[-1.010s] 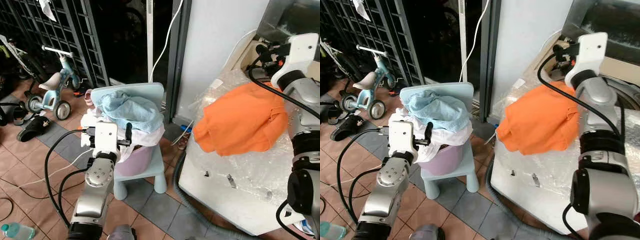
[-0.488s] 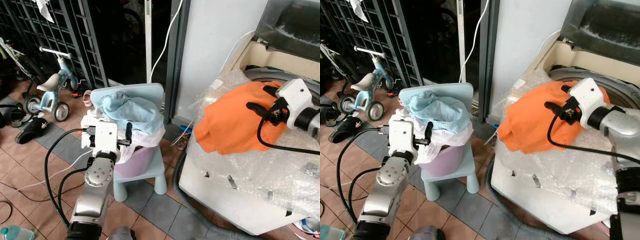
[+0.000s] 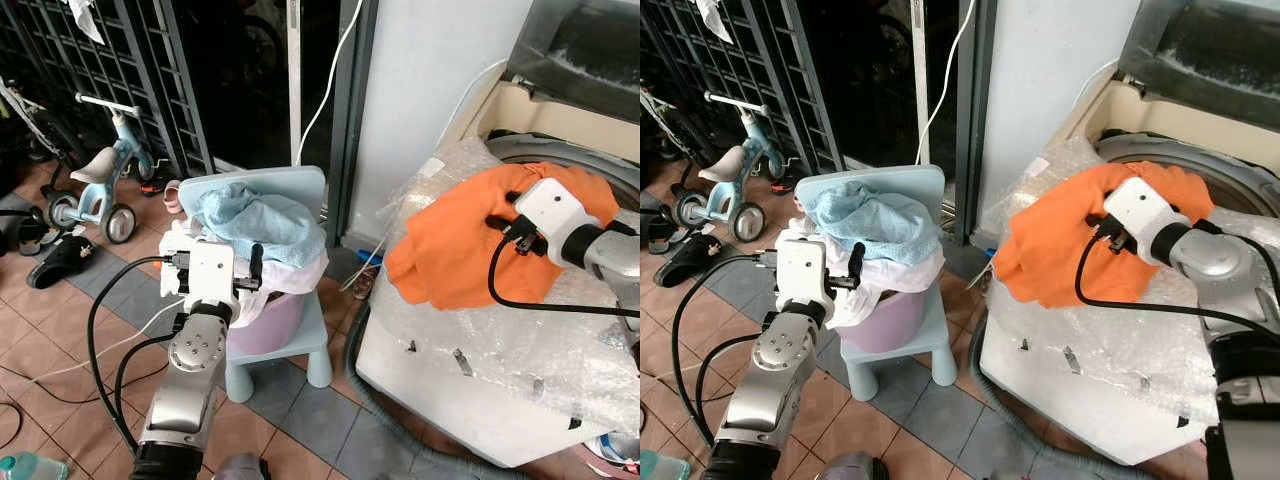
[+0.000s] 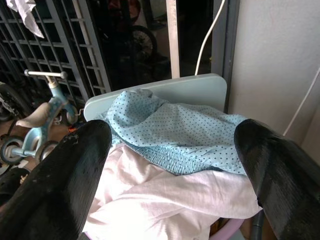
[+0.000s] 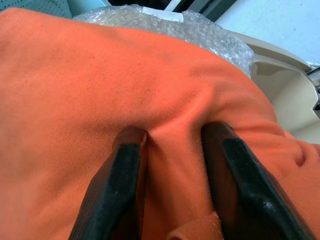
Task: Clothes washing
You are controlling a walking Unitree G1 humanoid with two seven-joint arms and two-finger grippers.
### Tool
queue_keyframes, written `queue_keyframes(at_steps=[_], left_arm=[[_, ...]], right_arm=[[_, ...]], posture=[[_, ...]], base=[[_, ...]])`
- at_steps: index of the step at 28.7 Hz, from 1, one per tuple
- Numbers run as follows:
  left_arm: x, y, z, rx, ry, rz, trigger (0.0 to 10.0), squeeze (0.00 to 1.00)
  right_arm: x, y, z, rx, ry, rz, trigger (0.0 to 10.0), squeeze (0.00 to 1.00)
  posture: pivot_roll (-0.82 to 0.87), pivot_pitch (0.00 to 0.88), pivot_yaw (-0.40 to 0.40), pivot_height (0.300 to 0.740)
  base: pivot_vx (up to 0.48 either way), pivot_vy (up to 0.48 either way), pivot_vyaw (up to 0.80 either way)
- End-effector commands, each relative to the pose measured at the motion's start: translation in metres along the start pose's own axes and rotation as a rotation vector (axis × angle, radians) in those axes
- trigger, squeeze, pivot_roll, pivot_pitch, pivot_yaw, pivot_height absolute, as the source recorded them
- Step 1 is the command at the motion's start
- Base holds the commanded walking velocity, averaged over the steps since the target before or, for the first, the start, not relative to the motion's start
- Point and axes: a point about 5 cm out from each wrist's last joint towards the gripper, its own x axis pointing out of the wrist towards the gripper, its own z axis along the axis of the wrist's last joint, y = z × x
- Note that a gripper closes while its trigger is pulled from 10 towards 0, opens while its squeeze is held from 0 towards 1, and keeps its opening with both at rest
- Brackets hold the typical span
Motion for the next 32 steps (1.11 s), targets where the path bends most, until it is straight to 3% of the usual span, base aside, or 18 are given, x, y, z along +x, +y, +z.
queue_keyframes(at_steps=[1, 9, 13, 16, 17, 18, 20, 22, 23, 24, 25, 27, 29, 32], left_arm=[[0.0, 0.001, -0.001, 0.011, 0.01, 0.007, 10.0, 0.0], [0.0, 0.002, -0.002, 0.012, 0.015, 0.014, 10.0, 0.0], [0.0, 0.002, -0.002, 0.017, 0.017, 0.013, 10.0, 0.0], [0.0, 0.002, -0.002, 0.021, 0.016, 0.016, 10.0, 0.0], [0.0, 0.002, -0.002, 0.021, 0.016, 0.016, 10.0, 0.0], [0.001, 0.003, -0.002, 0.024, 0.017, 0.017, 10.0, 0.0], [0.001, 0.003, -0.001, 0.029, 0.014, 0.015, 10.0, 0.0], [0.001, 0.003, -0.001, 0.03, 0.014, 0.015, 10.0, 0.0], [0.001, 0.003, -0.001, 0.03, 0.015, 0.018, 10.0, 0.0], [0.001, 0.003, -0.001, 0.029, 0.015, 0.022, 10.0, 0.0], [0.001, 0.003, -0.001, 0.029, 0.015, 0.023, 10.0, 0.0], [0.001, 0.003, -0.001, 0.028, 0.015, 0.024, 10.0, 0.0], [0.0, 0.003, -0.001, 0.027, 0.015, 0.025, 10.0, 0.0], [0.002, 0.004, -0.001, 0.025, 0.015, 0.025, 10.0, 0.0]], right_arm=[[0.006, 0.01, -0.006, 0.02, 0.04, 0.057, 0.0, 0.0], [0.014, 0.007, 0.001, 0.047, 0.046, 0.073, 0.0, 0.0], [0.021, -0.016, 0.014, 0.015, 0.05, -0.081, 0.0, 0.0], [0.014, -0.064, 0.044, 0.073, -0.07, -0.458, 0.0, 0.0], [0.014, -0.064, 0.044, 0.073, -0.07, -0.458, 0.0, 0.0], [-0.015, -0.112, 0.073, 0.155, -0.249, -0.819, 0.0, 0.0], [-0.046, -0.147, 0.091, 0.225, -0.34, -1.011, 0.0, 0.0], [-0.048, -0.15, 0.094, 0.22, -0.347, -1.019, 0.0, 0.0], [-0.045, -0.149, 0.093, 0.209, -0.33, -1.008, 1.2, 0.0], [-0.04, -0.145, 0.091, 0.204, -0.306, -0.991, 8.3, 0.0], [-0.033, -0.139, 0.089, 0.217, -0.305, -0.952, 10.0, 0.0], [-0.029, -0.135, 0.088, 0.223, -0.308, -0.93, 10.0, 0.0], [-0.017, -0.12, 0.085, 0.227, -0.35, -0.857, 10.0, 1.0], [-0.009, -0.111, 0.081, 0.239, -0.348, -0.83, 10.0, 1.0]], posture=[[-0.03, 0.0, 0.017, 0.74], [-0.03, 0.0, 0.012, 0.74], [-0.03, 0.0, 0.011, 0.74], [-0.02, 0.0, 0.014, 0.74], [-0.02, 0.0, 0.014, 0.74], [-0.02, 0.0, 0.021, 0.74], [-0.02, 0.0, 0.019, 0.74], [-0.02, 0.0, 0.015, 0.74], [-0.02, 0.0, 0.015, 0.74], [-0.02, 0.0, 0.015, 0.74], [-0.02, 0.0, 0.008, 0.74], [-0.02, 0.0, 0.008, 0.74], [-0.02, 0.0, 0.012, 0.74], [-0.02, 0.0, 0.02, 0.74]], base=[[0.0, 0.0, 0.0], [0.0, 0.0, 0.0], [0.0, 0.0, 0.0], [0.0, 0.0, 0.0], [0.0, 0.0, 0.0], [0.0, 0.0, 0.0], [0.0, 0.0, 0.0], [0.0, 0.0, 0.0], [0.0, 0.0, 0.0], [0.0, 0.0, 0.0], [0.0, 0.0, 0.0], [0.0, 0.0, 0.0], [0.0, 0.0, 0.0], [0.0, 0.0, 0.0]])
